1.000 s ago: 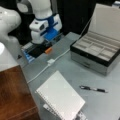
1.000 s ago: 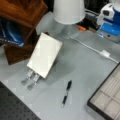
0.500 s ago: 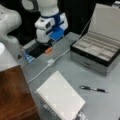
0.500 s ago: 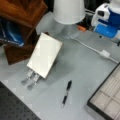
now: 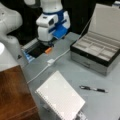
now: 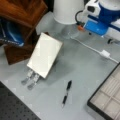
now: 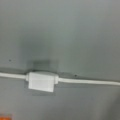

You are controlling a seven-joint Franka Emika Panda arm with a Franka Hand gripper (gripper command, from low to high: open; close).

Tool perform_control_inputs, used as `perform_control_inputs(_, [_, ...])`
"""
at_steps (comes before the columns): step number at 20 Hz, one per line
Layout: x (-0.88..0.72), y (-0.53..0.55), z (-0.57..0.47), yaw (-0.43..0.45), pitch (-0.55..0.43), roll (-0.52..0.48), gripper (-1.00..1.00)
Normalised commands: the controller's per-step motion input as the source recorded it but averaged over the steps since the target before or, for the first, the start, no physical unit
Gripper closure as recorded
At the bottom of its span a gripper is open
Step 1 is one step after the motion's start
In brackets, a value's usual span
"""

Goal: Turn off the lamps. Pick up the book. Place the book on the shelf position.

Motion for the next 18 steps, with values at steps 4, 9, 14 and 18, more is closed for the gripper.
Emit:
perform_control_inputs(4, [0.55, -0.04, 0.34, 0.036, 0.366, -0.530, -1.00])
perform_control_inputs(9, [0.57, 0.06, 0.25, -0.083, 0.265, -0.460, -1.00])
perform_control_inputs(14, [0.60, 0.05, 0.12, -0.099, 0.247, -0.230, -1.00])
perform_control_inputs(18, [0.59, -0.01, 0.12, -0.124, 0.210, -0.260, -1.00])
